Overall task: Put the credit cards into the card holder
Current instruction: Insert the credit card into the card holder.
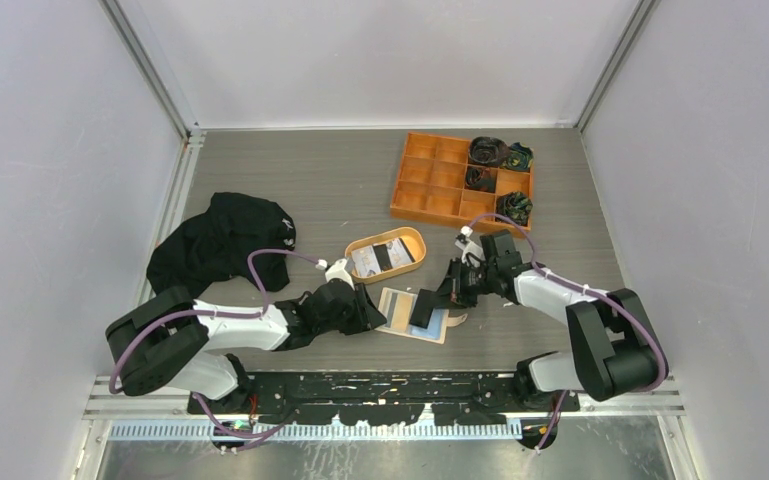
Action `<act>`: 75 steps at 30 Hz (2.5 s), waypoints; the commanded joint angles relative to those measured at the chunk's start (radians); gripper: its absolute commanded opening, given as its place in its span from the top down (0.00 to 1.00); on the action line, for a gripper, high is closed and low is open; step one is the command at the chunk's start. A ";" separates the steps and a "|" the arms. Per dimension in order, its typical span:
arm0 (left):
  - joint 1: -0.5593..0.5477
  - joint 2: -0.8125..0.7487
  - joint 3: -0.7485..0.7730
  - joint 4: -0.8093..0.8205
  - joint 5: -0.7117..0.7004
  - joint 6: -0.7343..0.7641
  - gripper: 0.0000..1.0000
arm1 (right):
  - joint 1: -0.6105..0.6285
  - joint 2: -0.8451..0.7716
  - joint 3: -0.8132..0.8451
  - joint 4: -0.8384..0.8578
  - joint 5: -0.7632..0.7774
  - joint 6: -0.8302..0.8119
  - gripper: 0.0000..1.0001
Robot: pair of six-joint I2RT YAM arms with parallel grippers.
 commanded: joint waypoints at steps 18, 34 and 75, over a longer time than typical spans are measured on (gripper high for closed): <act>-0.006 0.021 -0.015 0.058 0.011 -0.015 0.63 | -0.004 0.054 0.026 0.058 0.025 0.009 0.99; -0.005 0.013 -0.022 0.056 0.010 -0.015 0.63 | -0.003 0.010 0.017 0.020 0.066 -0.014 0.99; -0.005 0.073 -0.008 0.108 0.053 -0.023 0.64 | 0.013 0.171 -0.012 0.136 -0.031 0.087 0.99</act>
